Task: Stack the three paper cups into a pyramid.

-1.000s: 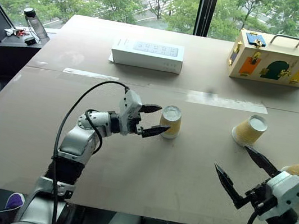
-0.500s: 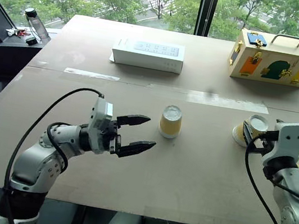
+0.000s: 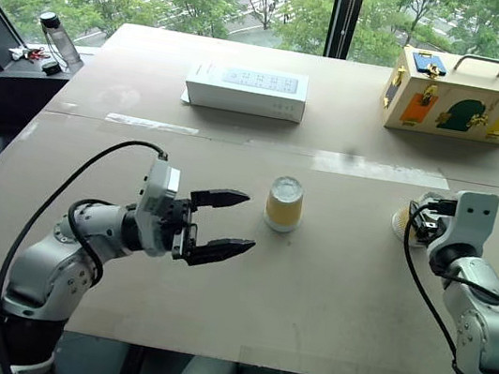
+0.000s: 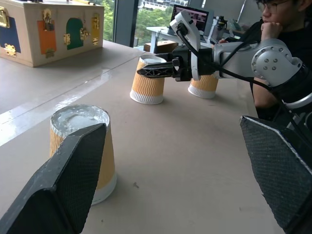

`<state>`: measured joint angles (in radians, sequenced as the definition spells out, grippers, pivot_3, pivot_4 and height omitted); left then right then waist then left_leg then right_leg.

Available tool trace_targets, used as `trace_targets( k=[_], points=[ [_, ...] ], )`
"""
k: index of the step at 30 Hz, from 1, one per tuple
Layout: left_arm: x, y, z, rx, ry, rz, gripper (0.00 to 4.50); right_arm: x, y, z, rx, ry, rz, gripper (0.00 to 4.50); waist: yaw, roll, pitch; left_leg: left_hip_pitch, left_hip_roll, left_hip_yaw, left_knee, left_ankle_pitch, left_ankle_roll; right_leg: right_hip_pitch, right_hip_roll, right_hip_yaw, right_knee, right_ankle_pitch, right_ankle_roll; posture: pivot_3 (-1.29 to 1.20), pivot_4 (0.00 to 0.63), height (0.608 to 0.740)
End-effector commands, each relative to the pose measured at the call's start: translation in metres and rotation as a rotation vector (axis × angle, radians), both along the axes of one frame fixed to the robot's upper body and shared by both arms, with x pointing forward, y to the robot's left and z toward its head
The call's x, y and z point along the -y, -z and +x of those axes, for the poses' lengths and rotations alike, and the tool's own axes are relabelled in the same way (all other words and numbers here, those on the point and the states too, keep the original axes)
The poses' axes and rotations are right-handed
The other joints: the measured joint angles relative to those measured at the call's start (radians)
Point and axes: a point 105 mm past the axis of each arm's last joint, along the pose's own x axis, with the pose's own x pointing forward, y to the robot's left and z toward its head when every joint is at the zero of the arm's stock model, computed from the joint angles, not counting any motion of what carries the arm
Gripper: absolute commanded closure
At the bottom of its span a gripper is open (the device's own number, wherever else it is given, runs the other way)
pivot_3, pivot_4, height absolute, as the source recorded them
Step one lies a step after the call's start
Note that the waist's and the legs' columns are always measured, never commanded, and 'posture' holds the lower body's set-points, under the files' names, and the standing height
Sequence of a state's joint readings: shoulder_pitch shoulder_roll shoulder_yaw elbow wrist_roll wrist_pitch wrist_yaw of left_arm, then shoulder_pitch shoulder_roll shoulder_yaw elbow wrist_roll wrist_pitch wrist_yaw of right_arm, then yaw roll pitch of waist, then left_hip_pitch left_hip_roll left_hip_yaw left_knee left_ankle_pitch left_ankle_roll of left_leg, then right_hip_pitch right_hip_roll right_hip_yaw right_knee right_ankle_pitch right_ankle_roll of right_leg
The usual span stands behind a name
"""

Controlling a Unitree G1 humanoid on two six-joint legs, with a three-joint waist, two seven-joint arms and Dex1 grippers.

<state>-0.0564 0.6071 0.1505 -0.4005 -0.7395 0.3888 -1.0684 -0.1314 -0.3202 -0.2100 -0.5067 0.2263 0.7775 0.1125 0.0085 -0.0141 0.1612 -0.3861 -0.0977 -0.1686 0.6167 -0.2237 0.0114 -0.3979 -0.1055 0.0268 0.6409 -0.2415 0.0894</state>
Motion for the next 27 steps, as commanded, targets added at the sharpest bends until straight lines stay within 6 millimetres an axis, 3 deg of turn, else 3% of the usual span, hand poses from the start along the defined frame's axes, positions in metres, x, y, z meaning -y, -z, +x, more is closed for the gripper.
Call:
trace_targets(
  k=[1,3,6,9,14,27],
  points=[
    [-0.021,0.002,-0.007,-0.051,-0.002,-0.040,0.00,-0.057,-0.038,-0.020,0.160,-0.370,0.007,2.28,-0.009,0.001,0.000,0.000,0.000,0.001,0.000,0.000,0.000,0.000,0.000,0.000,0.000,0.000,0.000,0.00,0.150,0.740],
    [-0.035,0.003,-0.008,-0.076,-0.018,-0.046,0.00,-0.093,-0.036,-0.035,0.154,-0.603,-0.013,2.28,-0.026,0.001,0.001,0.000,0.001,0.000,0.000,0.000,0.000,0.000,0.001,0.000,0.000,0.000,0.000,0.00,0.150,0.740],
    [-0.041,0.001,-0.012,-0.082,-0.009,-0.041,0.00,-0.115,-0.023,-0.036,0.117,-0.740,-0.062,2.28,-0.028,0.001,0.001,0.001,0.003,0.000,-0.001,0.000,0.000,0.000,0.002,-0.001,0.000,0.000,0.000,0.00,0.150,0.740],
    [-0.043,0.001,-0.015,-0.084,0.003,-0.031,0.00,-0.121,-0.012,-0.028,0.096,-0.766,-0.125,2.28,-0.020,0.000,0.001,0.001,0.003,0.001,0.000,0.000,0.000,0.000,0.001,-0.001,0.000,0.000,0.000,0.00,0.150,0.740],
    [-0.048,-0.003,-0.023,-0.068,-0.015,-0.001,0.00,-0.131,-0.013,-0.022,0.090,-0.806,-0.088,2.28,-0.020,-0.001,0.002,0.000,0.002,-0.001,0.000,0.000,0.000,0.000,0.001,-0.001,0.000,0.000,0.000,0.00,0.150,0.740],
    [-0.069,0.000,-0.042,-0.080,-0.047,0.033,0.00,-0.142,0.002,-0.018,0.027,-0.878,-0.112,2.28,-0.021,0.000,0.002,0.000,0.003,0.000,-0.001,-0.001,-0.001,-0.001,0.001,-0.001,-0.001,-0.001,-0.003,0.00,0.150,0.740]
  ],
)
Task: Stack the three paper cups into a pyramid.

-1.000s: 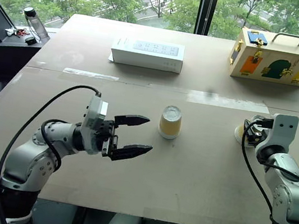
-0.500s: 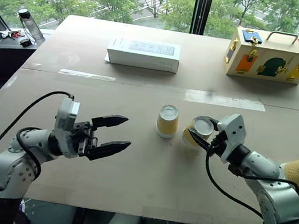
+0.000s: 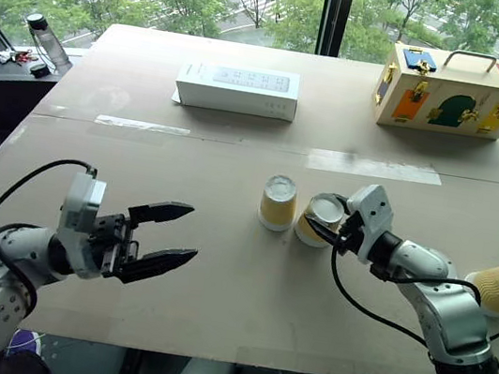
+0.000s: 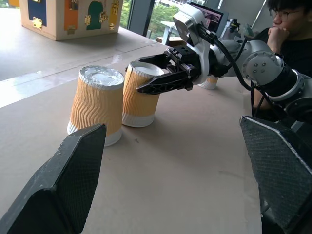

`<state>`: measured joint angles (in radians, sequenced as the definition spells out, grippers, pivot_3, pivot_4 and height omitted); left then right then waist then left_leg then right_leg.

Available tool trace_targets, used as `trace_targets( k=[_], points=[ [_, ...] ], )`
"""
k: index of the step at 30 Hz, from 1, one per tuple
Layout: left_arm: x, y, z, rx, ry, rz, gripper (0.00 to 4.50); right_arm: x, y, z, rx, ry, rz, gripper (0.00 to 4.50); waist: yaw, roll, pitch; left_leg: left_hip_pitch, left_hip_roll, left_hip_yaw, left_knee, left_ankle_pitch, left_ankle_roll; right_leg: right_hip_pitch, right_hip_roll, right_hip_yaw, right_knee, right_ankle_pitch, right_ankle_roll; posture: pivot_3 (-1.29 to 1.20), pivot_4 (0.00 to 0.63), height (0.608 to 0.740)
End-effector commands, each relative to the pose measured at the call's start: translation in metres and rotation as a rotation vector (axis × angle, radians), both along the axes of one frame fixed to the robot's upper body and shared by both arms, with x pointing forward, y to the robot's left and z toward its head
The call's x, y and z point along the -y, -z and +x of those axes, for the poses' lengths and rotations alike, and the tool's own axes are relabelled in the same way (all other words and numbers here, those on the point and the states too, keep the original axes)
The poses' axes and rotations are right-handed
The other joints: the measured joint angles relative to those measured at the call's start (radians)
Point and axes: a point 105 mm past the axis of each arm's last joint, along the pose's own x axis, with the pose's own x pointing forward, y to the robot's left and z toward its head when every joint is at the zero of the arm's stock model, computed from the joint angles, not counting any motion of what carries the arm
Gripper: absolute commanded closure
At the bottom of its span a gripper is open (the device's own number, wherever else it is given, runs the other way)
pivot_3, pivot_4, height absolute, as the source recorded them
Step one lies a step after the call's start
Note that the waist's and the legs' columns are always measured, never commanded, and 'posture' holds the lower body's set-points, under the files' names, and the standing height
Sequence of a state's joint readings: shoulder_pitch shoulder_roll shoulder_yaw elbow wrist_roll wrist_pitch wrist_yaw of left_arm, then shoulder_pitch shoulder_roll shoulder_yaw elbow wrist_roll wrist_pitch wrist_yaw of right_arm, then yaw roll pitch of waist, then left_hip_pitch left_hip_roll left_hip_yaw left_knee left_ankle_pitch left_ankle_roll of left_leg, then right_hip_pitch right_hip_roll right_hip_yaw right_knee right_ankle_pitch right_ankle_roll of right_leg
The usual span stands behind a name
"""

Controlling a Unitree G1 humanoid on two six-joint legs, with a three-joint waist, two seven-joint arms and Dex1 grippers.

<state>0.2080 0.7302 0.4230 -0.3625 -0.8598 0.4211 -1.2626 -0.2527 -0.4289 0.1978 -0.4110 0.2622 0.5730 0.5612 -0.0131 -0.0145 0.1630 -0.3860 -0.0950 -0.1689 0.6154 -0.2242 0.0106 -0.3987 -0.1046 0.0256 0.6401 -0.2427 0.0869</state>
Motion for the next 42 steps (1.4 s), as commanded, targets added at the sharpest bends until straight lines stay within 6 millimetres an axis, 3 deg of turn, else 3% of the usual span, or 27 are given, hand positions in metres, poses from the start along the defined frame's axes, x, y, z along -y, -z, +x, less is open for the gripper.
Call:
trace_targets(
  k=[1,10,12,15,19,24,29,32,35,38,42],
  points=[
    [-0.004,-0.010,-0.005,0.056,0.006,0.013,0.00,-0.007,-0.007,-0.002,0.032,-0.040,0.008,2.28,0.000,0.000,0.000,0.000,0.000,0.000,0.000,0.000,0.000,0.000,0.000,0.000,0.000,-0.001,-0.001,0.00,0.150,0.740],
    [-0.011,-0.005,-0.008,0.058,-0.010,0.011,0.00,-0.012,-0.002,-0.002,0.036,-0.073,-0.029,2.28,-0.001,0.000,0.000,0.000,0.000,0.000,0.000,0.000,0.000,0.000,0.000,0.000,0.000,-0.001,-0.001,0.00,0.150,0.740],
    [-0.011,-0.004,-0.007,0.061,-0.010,0.010,0.00,-0.013,-0.001,0.000,0.042,-0.079,-0.037,1.25,-0.001,0.000,0.000,0.001,0.001,0.001,0.000,0.000,0.000,0.000,0.000,0.000,0.000,0.000,-0.002,0.00,0.150,0.740],
    [-0.010,-0.005,-0.007,0.068,-0.002,0.001,0.00,-0.011,-0.004,0.001,0.063,-0.083,-0.036,0.06,0.000,0.000,0.000,0.001,0.001,0.000,0.000,0.000,0.000,0.000,0.000,0.000,0.000,0.000,-0.002,0.00,0.150,0.740],
    [-0.003,-0.010,-0.006,0.082,0.026,-0.017,0.00,-0.002,-0.024,-0.006,0.130,-0.081,0.001,0.06,0.003,0.000,0.000,-0.001,0.001,0.000,0.000,0.000,0.000,0.000,0.000,0.000,0.000,0.000,-0.001,0.00,0.150,0.740],
    [0.012,-0.014,-0.006,0.082,0.097,-0.048,0.00,0.023,-0.059,-0.032,0.208,-0.099,0.083,0.06,0.005,0.001,0.001,-0.002,0.000,-0.001,0.000,0.000,0.000,0.000,0.000,-0.001,-0.003,0.002,0.002,0.00,0.150,0.740],
    [0.026,-0.017,-0.006,0.088,0.190,-0.064,0.00,0.071,-0.084,-0.054,0.241,0.055,0.136,0.06,0.011,0.001,0.001,-0.006,0.000,-0.002,0.000,0.000,0.000,-0.003,0.000,-0.003,-0.004,0.002,0.002,0.00,0.150,0.740],
    [0.040,-0.019,-0.010,0.093,0.281,-0.063,0.00,0.143,-0.080,-0.047,0.236,0.424,0.056,0.06,0.015,0.000,0.000,-0.007,0.000,-0.001,0.001,0.000,0.000,-0.003,0.000,-0.003,-0.003,0.002,0.002,0.00,0.150,0.740],
    [0.051,-0.020,-0.015,0.087,0.362,-0.068,0.00,0.219,-0.058,-0.055,0.164,0.780,-0.125,0.06,0.026,0.000,0.000,-0.007,0.000,0.000,0.001,0.000,0.000,-0.003,0.000,-0.002,-0.003,0.002,0.002,0.00,0.150,0.740],
    [0.055,-0.022,-0.013,0.084,0.391,-0.074,0.00,0.240,-0.045,-0.073,0.090,0.882,-0.163,0.06,0.027,0.002,0.000,-0.007,0.000,0.002,0.002,0.000,0.000,-0.003,0.000,-0.001,-0.003,0.002,0.002,0.00,0.150,0.740],
    [0.056,-0.021,-0.011,0.071,0.410,-0.075,0.00,0.239,-0.042,-0.087,0.046,0.927,-0.128,0.06,0.020,0.003,0.000,-0.006,0.003,0.007,0.001,0.000,0.000,-0.004,0.001,0.000,-0.001,0.002,0.001,0.00,0.150,0.740]
  ],
)
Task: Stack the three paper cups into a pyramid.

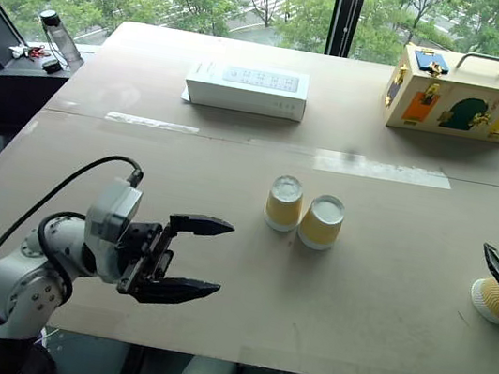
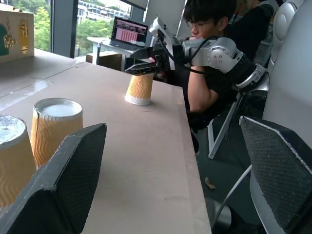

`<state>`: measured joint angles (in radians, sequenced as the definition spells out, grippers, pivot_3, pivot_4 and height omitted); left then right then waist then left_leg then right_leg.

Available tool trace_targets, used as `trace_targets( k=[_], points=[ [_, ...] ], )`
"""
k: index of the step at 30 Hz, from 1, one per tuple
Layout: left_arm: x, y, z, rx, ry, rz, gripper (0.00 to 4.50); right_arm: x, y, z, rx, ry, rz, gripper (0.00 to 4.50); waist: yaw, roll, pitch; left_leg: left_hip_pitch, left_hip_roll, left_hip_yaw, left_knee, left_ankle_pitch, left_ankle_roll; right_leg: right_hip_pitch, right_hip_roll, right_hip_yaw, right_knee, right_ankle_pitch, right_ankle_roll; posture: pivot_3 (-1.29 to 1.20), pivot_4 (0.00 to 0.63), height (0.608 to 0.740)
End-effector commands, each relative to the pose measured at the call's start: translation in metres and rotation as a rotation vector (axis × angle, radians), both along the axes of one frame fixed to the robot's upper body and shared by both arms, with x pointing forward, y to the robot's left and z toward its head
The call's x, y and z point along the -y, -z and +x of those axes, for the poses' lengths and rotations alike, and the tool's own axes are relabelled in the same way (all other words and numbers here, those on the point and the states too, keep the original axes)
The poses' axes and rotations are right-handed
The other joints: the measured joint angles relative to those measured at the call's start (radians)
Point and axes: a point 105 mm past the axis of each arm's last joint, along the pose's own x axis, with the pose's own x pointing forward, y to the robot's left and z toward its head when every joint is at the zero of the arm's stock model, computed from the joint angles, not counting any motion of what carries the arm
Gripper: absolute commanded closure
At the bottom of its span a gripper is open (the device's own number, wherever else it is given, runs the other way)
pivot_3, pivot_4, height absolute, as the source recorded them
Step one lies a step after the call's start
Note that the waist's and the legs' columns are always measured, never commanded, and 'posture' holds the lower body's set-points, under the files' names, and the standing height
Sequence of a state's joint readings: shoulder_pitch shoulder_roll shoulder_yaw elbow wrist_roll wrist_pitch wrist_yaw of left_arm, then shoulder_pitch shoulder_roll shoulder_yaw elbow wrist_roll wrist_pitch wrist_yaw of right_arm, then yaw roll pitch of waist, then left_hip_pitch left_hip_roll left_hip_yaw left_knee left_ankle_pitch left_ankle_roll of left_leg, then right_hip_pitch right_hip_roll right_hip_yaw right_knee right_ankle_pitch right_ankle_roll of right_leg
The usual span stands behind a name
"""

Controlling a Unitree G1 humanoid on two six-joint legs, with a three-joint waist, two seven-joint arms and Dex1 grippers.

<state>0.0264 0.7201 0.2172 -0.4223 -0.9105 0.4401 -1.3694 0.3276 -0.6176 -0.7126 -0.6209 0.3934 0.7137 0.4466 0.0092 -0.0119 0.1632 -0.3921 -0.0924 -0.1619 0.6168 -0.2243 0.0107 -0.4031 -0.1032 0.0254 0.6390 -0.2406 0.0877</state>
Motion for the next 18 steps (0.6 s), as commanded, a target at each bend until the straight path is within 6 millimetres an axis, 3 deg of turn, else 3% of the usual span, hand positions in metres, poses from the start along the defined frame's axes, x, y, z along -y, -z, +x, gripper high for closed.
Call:
trace_targets(
  k=[1,11,14,16,18],
  points=[
    [0.003,-0.004,-0.003,0.000,0.049,-0.006,0.00,-0.006,-0.015,-0.009,0.049,0.027,0.017,0.06,-0.006,0.000,0.000,0.001,0.001,0.000,0.000,0.000,0.000,0.000,0.000,0.001,0.000,-0.001,-0.002,0.00,0.150,0.740],
    [0.016,-0.013,0.003,0.001,0.065,-0.006,0.00,0.009,0.019,-0.003,0.001,0.187,0.212,0.06,0.002,-0.001,0.000,0.001,0.000,0.001,0.002,0.000,0.000,0.000,0.000,0.003,0.000,-0.001,-0.004,0.00,0.150,0.740],
    [0.016,-0.015,0.004,-0.001,0.055,-0.004,0.00,0.010,0.024,-0.003,-0.004,0.186,0.209,0.79,0.002,-0.001,0.000,0.000,0.000,0.002,0.001,0.000,0.000,0.000,0.000,0.003,0.000,0.001,0.000,0.00,0.150,0.740],
    [0.016,-0.015,0.005,-0.005,0.040,-0.004,0.00,0.009,0.023,-0.003,0.002,0.171,0.209,1.85,0.002,-0.001,0.000,0.000,0.000,0.002,0.001,0.000,0.000,0.000,0.000,0.003,0.000,0.001,0.000,0.00,0.150,0.740],
    [0.014,-0.014,0.006,-0.007,0.019,0.001,0.00,0.004,0.015,-0.001,0.030,0.120,0.166,2.17,0.002,-0.001,0.000,0.000,0.000,0.002,0.001,0.000,0.000,0.000,0.000,0.003,0.000,0.001,0.000,0.00,0.150,0.740]
  ],
)
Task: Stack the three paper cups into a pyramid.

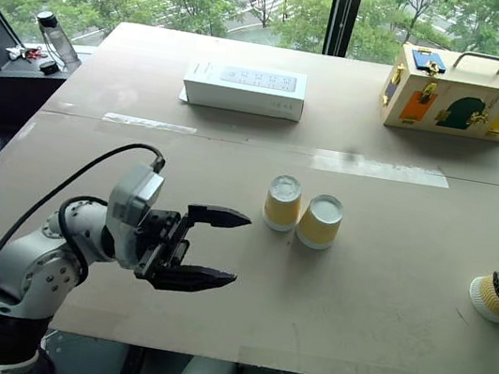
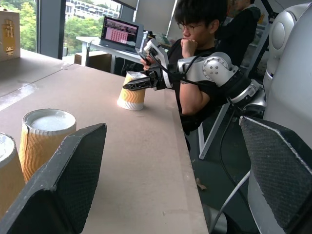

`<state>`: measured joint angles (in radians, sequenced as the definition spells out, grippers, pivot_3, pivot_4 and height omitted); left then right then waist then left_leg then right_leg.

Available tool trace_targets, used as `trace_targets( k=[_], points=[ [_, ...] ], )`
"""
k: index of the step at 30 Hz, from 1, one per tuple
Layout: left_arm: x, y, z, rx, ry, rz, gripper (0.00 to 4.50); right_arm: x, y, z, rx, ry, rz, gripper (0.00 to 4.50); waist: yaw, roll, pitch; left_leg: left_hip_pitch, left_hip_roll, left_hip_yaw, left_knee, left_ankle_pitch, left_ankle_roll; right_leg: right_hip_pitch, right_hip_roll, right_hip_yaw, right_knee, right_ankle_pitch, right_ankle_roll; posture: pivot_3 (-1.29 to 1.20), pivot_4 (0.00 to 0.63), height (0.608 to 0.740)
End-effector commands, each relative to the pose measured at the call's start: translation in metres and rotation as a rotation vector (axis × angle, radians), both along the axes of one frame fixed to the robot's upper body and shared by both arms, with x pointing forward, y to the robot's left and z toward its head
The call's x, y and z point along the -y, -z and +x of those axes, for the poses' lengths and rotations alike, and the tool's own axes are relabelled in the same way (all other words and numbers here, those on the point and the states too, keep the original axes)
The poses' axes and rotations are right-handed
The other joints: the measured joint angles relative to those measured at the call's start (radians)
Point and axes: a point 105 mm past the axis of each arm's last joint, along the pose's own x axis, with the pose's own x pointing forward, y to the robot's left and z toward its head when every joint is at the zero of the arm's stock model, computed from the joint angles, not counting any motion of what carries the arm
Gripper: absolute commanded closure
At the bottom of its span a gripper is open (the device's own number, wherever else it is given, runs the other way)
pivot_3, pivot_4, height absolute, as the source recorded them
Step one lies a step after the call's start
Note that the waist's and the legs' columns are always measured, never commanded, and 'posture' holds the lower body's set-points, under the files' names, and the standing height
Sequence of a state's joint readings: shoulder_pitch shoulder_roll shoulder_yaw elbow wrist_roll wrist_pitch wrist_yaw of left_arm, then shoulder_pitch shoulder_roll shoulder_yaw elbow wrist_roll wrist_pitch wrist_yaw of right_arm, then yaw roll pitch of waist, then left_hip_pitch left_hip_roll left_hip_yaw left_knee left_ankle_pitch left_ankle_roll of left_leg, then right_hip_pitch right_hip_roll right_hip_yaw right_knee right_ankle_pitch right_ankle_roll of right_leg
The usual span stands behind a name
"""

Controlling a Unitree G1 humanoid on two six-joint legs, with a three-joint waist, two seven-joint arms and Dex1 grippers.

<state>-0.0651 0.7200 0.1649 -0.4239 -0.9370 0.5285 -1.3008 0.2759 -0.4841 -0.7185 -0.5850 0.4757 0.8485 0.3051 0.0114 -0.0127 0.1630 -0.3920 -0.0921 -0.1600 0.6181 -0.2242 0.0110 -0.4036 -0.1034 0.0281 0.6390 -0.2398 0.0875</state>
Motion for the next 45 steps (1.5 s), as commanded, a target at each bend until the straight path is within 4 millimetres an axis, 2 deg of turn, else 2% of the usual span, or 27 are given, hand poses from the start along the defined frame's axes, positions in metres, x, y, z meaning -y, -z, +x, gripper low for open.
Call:
trace_targets(
  k=[1,3,6,8,11,13,15,17,22,25,35,39,40,45],
  points=[
    [-0.001,-0.007,-0.004,0.034,-0.010,0.002,0.00,-0.009,-0.023,0.003,0.090,-0.079,-0.078,2.17,0.000,0.000,0.000,0.000,0.000,0.000,0.000,0.000,0.000,0.000,0.000,0.000,0.000,0.000,0.000,0.00,0.150,0.740],
    [-0.003,-0.004,-0.001,0.031,-0.046,0.001,0.00,-0.028,-0.038,0.009,0.174,-0.190,-0.041,2.17,-0.003,0.000,0.000,0.000,0.000,0.000,0.000,0.000,0.000,0.000,0.000,0.000,0.000,0.000,0.000,0.00,0.150,0.740],
    [-0.017,-0.002,0.008,-0.016,-0.180,-0.059,0.00,-0.089,-0.064,0.024,0.252,-0.512,0.003,2.17,-0.022,0.001,0.001,0.001,0.001,0.001,0.000,0.000,0.000,0.000,0.000,0.002,0.001,0.000,0.000,0.00,0.150,0.740],
    [-0.029,0.000,0.008,-0.015,-0.252,-0.068,0.00,-0.136,-0.084,0.036,0.300,-0.744,0.038,2.17,-0.039,0.000,0.001,0.003,0.004,0.004,0.000,0.000,0.000,0.000,0.000,0.002,0.001,0.000,-0.001,0.00,0.150,0.740],
    [-0.039,0.004,0.008,-0.005,-0.337,-0.069,0.00,-0.177,-0.107,0.052,0.332,-0.920,0.036,2.17,-0.038,-0.001,0.002,0.006,0.009,0.010,-0.001,0.000,0.000,0.001,0.000,-0.002,0.001,0.001,-0.005,0.00,0.150,0.740],
    [-0.053,0.009,0.004,-0.057,-0.393,-0.086,0.00,-0.209,-0.122,0.065,0.330,-1.047,0.009,2.17,-0.032,-0.002,0.003,0.005,0.008,0.010,-0.001,0.000,0.000,0.001,0.000,-0.006,0.000,0.001,-0.006,0.00,0.150,0.740],
    [-0.064,0.012,0.001,-0.064,-0.460,-0.089,0.00,-0.233,-0.130,0.071,0.311,-1.147,-0.018,2.17,-0.028,-0.003,0.003,0.002,0.009,0.012,-0.001,0.000,0.000,-0.004,-0.001,-0.001,-0.001,0.003,-0.008,0.00,0.150,0.740],
    [-0.074,0.014,0.003,-0.020,-0.545,-0.084,0.00,-0.248,-0.131,0.075,0.272,-1.204,-0.027,2.17,-0.021,-0.004,0.002,-0.003,0.009,0.011,-0.001,0.000,0.000,-0.007,-0.001,-0.003,-0.002,0.005,-0.005,0.00,0.150,0.740],
    [-0.092,0.022,-0.009,0.077,-0.644,-0.137,0.00,-0.272,-0.131,0.078,0.213,-1.282,-0.075,2.17,-0.013,-0.006,0.001,-0.008,0.007,0.009,0.000,0.002,-0.006,-0.009,-0.003,-0.005,-0.005,0.006,-0.005,0.00,0.150,0.740],
    [-0.094,0.032,-0.019,0.002,-0.609,-0.111,0.00,-0.275,-0.128,0.078,0.193,-1.303,-0.094,2.17,-0.021,-0.006,0.001,-0.008,0.007,0.011,0.000,0.002,-0.005,-0.008,-0.003,-0.004,-0.008,0.006,-0.005,0.00,0.150,0.740],
    [-0.100,0.036,-0.030,-0.053,-0.565,-0.130,0.00,-0.284,-0.111,0.084,0.127,-1.337,-0.171,2.17,-0.026,-0.006,0.001,-0.006,0.009,0.011,0.000,-0.001,-0.001,-0.008,0.000,-0.006,-0.004,0.007,-0.006,0.00,0.150,0.740],
    [-0.098,0.034,-0.037,-0.048,-0.529,-0.144,0.00,-0.286,-0.105,0.085,0.114,-1.360,-0.196,0.24,-0.026,-0.006,0.001,-0.005,0.009,0.011,0.000,-0.001,-0.001,-0.009,0.000,-0.006,-0.003,0.007,-0.006,0.00,0.150,0.740],
    [-0.099,0.032,-0.038,-0.040,-0.527,-0.153,0.00,-0.286,-0.106,0.084,0.121,-1.365,-0.195,0.08,-0.026,-0.006,0.001,-0.005,0.009,0.011,0.000,-0.001,-0.001,-0.008,0.000,-0.006,-0.003,0.007,-0.006,0.00,0.150,0.740],
    [-0.099,0.028,-0.040,-0.024,-0.507,-0.192,0.00,-0.282,-0.123,0.079,0.203,-1.372,-0.151,0.08,-0.026,-0.006,0.001,-0.005,0.009,0.011,0.000,-0.001,-0.001,-0.009,0.000,-0.005,-0.003,0.007,-0.006,0.00,0.150,0.740]
  ],
)
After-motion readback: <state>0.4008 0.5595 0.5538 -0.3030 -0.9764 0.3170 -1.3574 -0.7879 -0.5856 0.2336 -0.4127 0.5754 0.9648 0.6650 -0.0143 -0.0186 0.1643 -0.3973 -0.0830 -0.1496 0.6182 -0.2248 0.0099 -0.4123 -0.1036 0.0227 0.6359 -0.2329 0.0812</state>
